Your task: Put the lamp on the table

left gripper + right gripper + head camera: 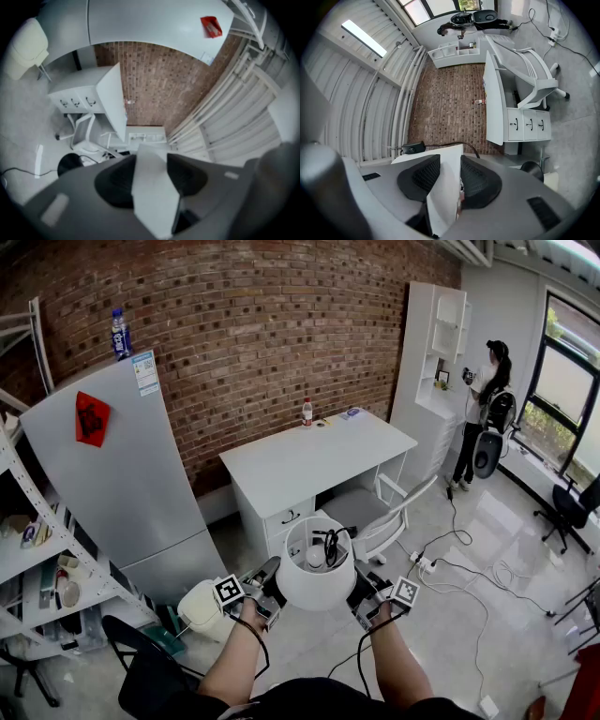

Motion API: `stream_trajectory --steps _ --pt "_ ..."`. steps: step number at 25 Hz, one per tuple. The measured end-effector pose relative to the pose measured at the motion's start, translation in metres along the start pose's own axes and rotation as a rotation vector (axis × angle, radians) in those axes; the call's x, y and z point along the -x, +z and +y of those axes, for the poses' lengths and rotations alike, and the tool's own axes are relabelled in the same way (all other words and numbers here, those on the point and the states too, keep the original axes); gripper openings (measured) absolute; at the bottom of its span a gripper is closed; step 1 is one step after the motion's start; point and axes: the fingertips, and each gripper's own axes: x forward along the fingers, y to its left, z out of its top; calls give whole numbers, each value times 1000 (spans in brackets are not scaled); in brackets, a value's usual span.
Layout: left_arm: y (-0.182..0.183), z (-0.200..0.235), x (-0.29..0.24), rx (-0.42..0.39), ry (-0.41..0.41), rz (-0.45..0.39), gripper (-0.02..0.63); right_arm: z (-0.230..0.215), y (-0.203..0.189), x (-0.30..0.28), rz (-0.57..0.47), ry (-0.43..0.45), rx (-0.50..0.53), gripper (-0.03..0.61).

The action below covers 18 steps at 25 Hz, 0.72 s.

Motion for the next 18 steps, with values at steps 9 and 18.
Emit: stream_trajectory --steps 9,18 --pt "-9 -4 -13 -4 4 -6 206 3 18 4 3 12 3 129" --pt "-4 -8 -2 -28 -4 -20 206 3 7 -1 23 7 8 130"
